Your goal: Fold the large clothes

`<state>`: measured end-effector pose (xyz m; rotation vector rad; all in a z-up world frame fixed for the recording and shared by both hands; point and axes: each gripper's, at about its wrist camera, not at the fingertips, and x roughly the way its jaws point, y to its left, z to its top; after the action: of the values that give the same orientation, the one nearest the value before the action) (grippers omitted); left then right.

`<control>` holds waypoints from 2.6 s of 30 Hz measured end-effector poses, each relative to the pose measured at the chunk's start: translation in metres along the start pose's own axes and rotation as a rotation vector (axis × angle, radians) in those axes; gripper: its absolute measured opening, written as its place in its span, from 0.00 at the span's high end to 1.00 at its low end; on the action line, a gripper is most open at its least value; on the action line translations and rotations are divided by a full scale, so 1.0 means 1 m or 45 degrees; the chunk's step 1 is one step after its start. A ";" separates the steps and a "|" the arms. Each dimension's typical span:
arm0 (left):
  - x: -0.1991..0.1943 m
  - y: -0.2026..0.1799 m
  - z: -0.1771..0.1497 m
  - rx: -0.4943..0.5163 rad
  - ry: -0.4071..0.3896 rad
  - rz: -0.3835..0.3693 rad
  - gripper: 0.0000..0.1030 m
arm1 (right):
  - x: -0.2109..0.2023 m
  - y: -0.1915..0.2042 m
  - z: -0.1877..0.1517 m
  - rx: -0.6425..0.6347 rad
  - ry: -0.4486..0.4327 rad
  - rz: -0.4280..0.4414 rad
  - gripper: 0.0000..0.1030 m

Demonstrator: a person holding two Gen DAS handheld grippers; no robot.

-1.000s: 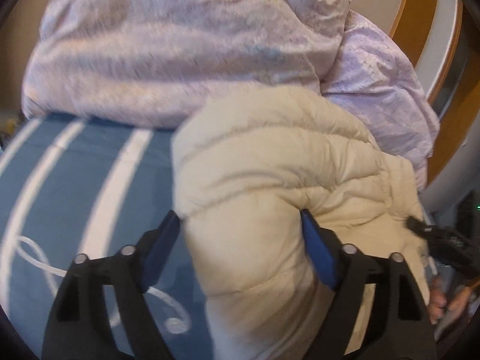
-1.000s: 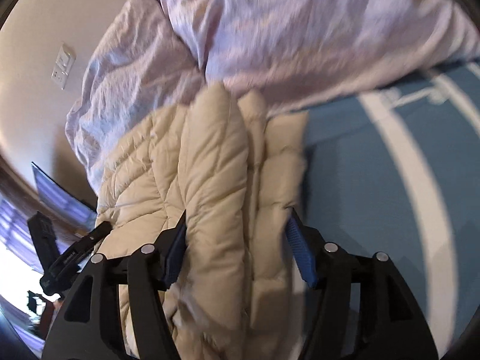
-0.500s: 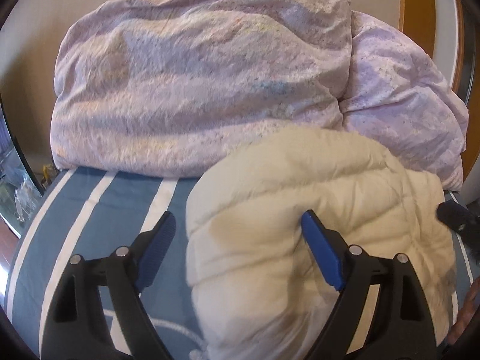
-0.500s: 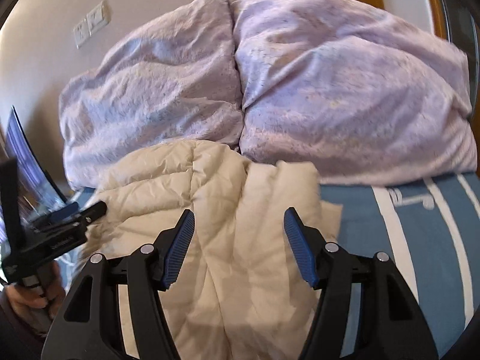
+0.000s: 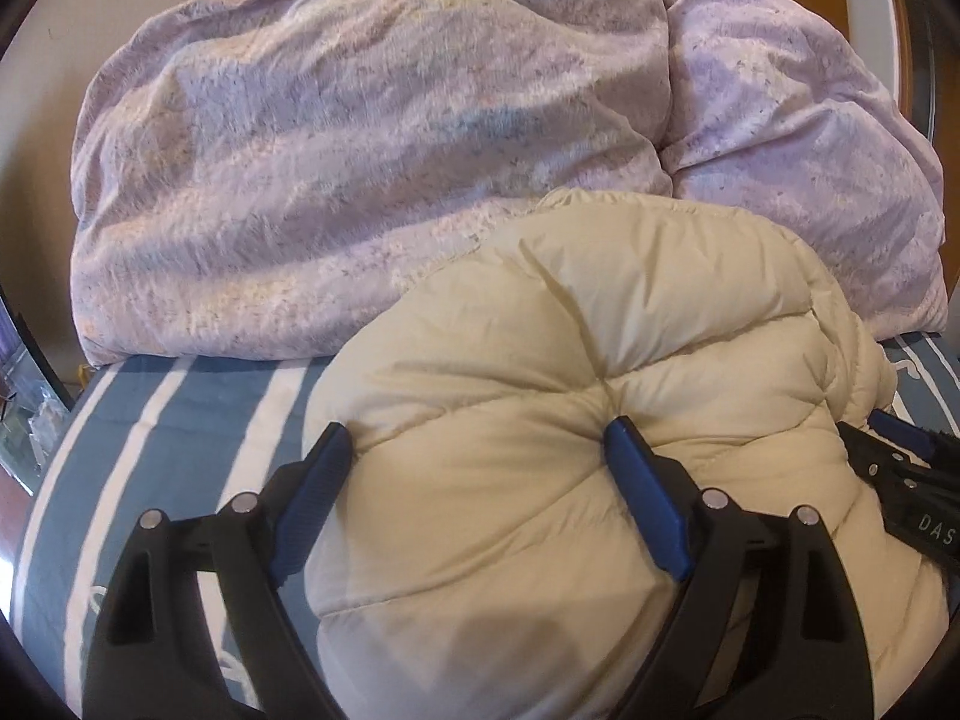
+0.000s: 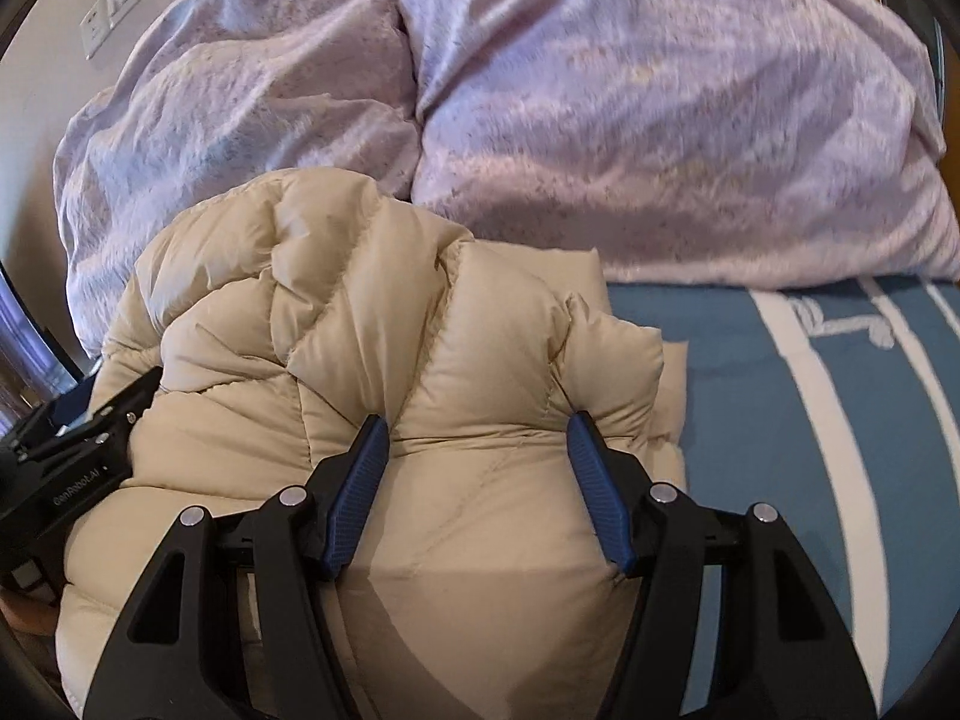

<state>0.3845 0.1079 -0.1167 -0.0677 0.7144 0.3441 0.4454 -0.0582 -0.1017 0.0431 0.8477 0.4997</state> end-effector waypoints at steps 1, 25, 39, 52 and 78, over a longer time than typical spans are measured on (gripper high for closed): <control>0.001 0.000 -0.001 -0.001 -0.003 -0.002 0.15 | 0.000 -0.001 -0.001 0.008 0.000 0.006 0.38; 0.019 0.001 -0.005 -0.027 0.040 0.017 0.04 | 0.008 0.000 -0.008 0.020 -0.007 -0.020 0.34; 0.018 0.013 -0.007 -0.059 0.041 0.018 0.02 | 0.006 -0.005 -0.002 0.032 -0.007 -0.037 0.21; -0.109 0.032 -0.069 -0.034 0.038 -0.087 0.02 | -0.112 -0.013 -0.060 0.070 -0.010 -0.019 0.01; -0.240 0.029 -0.163 -0.082 0.076 -0.187 0.02 | -0.214 0.034 -0.159 -0.009 0.100 0.067 0.01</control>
<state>0.1038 0.0375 -0.0824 -0.1908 0.7529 0.2251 0.1977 -0.1474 -0.0488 0.0397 0.9233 0.5565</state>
